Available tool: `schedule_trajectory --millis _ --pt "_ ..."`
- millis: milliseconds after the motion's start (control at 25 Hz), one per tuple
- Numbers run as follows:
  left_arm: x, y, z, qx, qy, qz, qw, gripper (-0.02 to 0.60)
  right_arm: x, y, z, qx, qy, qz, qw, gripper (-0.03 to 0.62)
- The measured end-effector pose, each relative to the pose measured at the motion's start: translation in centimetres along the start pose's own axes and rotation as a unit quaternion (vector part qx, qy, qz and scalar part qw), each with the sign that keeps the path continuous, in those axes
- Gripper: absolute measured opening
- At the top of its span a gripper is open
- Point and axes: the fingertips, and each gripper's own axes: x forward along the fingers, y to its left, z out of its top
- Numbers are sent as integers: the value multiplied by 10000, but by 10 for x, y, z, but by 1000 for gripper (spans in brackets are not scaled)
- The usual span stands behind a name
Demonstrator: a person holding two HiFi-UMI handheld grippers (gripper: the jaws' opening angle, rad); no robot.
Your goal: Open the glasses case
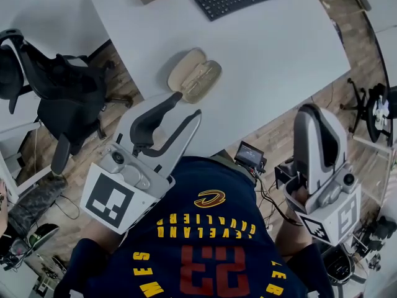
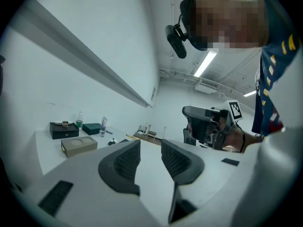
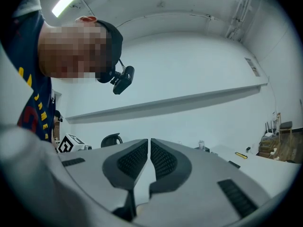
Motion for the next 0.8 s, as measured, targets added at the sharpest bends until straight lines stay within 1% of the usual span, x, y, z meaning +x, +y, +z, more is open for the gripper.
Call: schedule_trajectory --millis 800 --pt "15 7 -3 14 124 -63 9999 149 10 -6 -4 110 60 98 9999 32"
